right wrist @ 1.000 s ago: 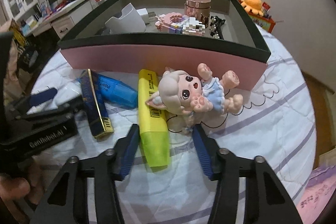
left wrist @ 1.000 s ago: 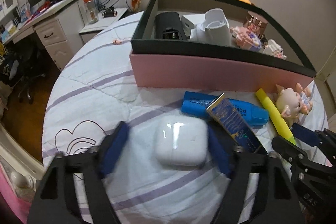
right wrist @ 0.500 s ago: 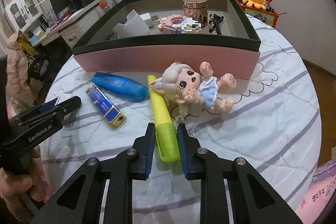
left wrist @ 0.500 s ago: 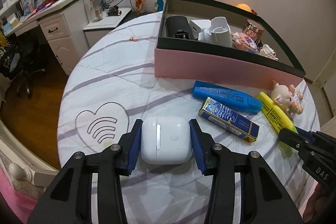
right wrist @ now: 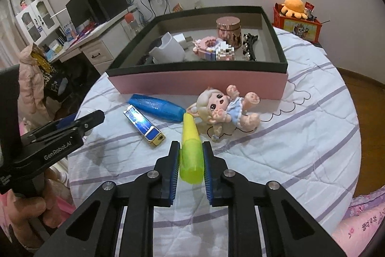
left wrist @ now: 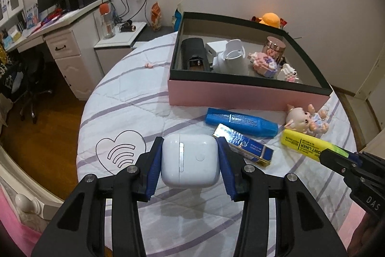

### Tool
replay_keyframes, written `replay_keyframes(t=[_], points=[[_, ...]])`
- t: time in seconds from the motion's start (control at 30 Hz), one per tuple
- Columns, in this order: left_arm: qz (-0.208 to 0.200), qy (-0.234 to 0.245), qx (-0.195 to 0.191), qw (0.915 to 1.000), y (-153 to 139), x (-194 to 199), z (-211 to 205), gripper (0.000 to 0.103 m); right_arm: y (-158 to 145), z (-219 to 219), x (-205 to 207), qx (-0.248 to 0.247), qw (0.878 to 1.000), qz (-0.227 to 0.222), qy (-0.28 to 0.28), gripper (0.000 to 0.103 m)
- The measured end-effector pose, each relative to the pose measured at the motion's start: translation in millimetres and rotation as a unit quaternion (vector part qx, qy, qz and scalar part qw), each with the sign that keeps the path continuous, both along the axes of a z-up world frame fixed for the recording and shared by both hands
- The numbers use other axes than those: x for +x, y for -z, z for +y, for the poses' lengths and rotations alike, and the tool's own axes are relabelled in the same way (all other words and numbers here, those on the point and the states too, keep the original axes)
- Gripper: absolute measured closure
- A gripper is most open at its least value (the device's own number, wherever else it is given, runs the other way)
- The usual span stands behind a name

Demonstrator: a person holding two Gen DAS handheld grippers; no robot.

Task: Organize rigid objects
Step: 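Carry the earbuds case into the box with the left gripper while the right gripper drops the highlighter there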

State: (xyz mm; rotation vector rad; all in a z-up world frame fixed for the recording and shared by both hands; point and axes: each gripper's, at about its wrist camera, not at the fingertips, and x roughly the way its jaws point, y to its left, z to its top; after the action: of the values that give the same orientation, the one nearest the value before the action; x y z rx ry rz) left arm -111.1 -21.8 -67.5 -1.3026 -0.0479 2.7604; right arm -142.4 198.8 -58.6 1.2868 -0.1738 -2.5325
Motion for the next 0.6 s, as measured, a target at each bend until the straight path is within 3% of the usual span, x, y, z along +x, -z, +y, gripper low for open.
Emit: replay_keyframes(t=[0.43, 0.6], points=[[0.014, 0.019, -0.001, 0.9997, -22, -5, 14, 0.059, -28, 6, 9, -0.019, 0.999, 0.033, -0.005, 0.085], [0.022, 0.027, 0.002, 0.9994, -38, -20, 20, 0.059, -55, 3, 4, -0.022, 0.998, 0.063, -0.014, 0.085]])
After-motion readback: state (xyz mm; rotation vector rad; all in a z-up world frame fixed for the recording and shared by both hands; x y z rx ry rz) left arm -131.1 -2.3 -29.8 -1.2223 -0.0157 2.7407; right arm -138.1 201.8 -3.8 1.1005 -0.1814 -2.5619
